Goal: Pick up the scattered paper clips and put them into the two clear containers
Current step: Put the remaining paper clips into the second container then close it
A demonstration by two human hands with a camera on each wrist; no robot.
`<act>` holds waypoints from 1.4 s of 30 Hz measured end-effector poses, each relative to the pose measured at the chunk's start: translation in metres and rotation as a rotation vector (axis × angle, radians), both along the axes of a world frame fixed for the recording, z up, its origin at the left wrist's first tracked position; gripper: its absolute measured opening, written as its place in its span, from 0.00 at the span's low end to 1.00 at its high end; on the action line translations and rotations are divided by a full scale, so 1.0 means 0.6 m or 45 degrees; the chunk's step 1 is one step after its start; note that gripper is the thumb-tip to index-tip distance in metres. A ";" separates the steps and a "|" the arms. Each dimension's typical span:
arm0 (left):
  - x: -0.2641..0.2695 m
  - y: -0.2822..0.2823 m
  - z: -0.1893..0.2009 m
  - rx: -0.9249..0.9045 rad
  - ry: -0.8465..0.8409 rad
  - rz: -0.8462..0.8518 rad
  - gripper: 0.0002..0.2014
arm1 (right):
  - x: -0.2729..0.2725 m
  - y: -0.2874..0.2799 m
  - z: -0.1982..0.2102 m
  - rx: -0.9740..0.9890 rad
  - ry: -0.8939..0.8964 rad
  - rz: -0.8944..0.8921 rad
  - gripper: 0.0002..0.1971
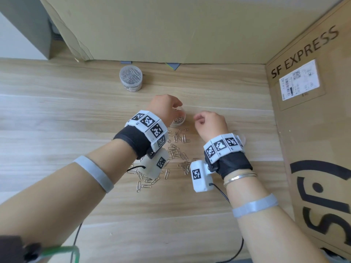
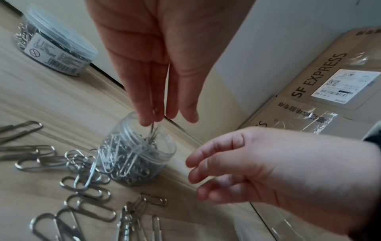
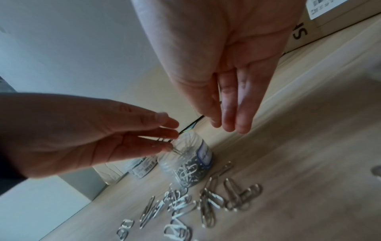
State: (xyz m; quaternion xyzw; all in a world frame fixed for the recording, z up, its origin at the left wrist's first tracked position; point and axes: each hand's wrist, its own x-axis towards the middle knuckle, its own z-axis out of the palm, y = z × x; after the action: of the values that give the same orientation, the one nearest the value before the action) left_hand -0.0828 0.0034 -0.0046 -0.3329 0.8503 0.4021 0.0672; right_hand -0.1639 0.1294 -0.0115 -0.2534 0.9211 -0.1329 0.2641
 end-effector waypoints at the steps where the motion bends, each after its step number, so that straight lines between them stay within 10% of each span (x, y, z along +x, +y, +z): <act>1: 0.000 0.000 0.002 0.014 0.012 0.015 0.16 | 0.004 0.001 -0.004 0.015 -0.013 0.012 0.15; 10: 0.041 -0.028 -0.009 0.007 0.143 0.295 0.11 | 0.041 -0.001 -0.031 0.083 -0.011 0.185 0.18; 15: 0.088 0.006 -0.048 -0.124 -0.272 -0.026 0.25 | 0.074 0.003 -0.041 0.025 -0.056 0.175 0.16; 24: 0.115 0.038 -0.055 -0.008 -0.292 -0.312 0.21 | 0.101 0.014 -0.033 0.055 -0.063 0.248 0.15; 33: 0.162 0.027 -0.057 -0.299 -0.346 0.012 0.30 | 0.098 0.054 -0.026 0.472 -0.043 -0.114 0.22; 42: 0.152 0.052 -0.064 -0.059 -0.232 -0.205 0.22 | 0.151 0.014 -0.024 0.195 -0.179 0.073 0.16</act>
State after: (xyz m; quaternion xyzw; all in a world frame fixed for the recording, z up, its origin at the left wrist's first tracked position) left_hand 0.0084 0.0348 -0.0432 -0.3000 0.8737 0.3439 0.1686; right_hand -0.0730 0.1380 -0.0258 -0.2487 0.9001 -0.0719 0.3504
